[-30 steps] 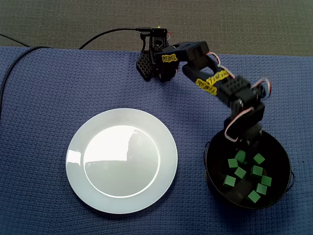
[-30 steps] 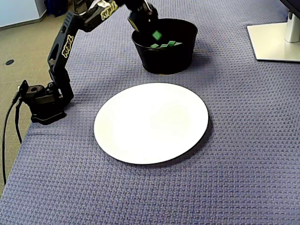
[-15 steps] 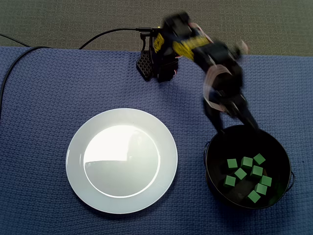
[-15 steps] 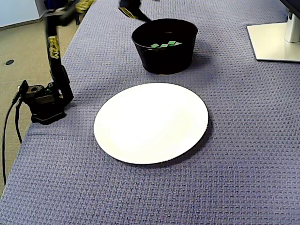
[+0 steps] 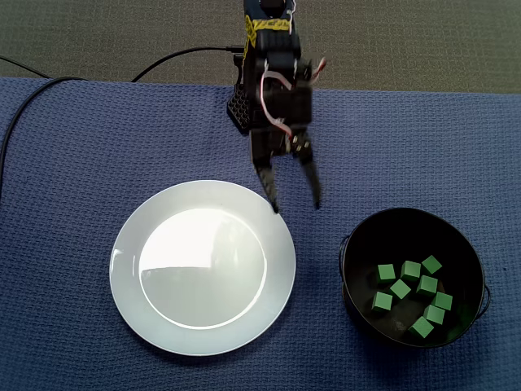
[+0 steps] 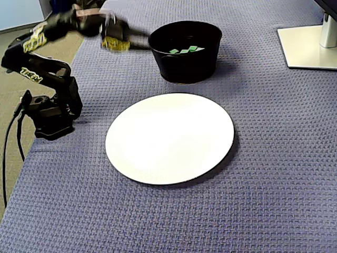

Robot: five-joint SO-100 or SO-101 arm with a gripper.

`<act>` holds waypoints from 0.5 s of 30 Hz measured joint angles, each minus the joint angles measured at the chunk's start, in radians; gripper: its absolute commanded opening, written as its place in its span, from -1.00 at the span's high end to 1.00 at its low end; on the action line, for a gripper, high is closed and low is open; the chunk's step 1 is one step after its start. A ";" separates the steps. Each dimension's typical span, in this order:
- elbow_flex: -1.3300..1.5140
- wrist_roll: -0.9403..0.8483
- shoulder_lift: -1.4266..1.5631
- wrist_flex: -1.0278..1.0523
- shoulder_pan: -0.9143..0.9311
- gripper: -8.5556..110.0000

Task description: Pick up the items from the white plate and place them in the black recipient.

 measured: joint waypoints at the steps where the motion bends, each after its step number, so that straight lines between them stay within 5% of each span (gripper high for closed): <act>1: 0.094 -0.034 0.044 -0.014 0.002 0.61; 6: 0.426 -0.106 0.245 0.034 0.018 0.65; 15: 0.479 -0.181 0.482 0.561 0.048 0.86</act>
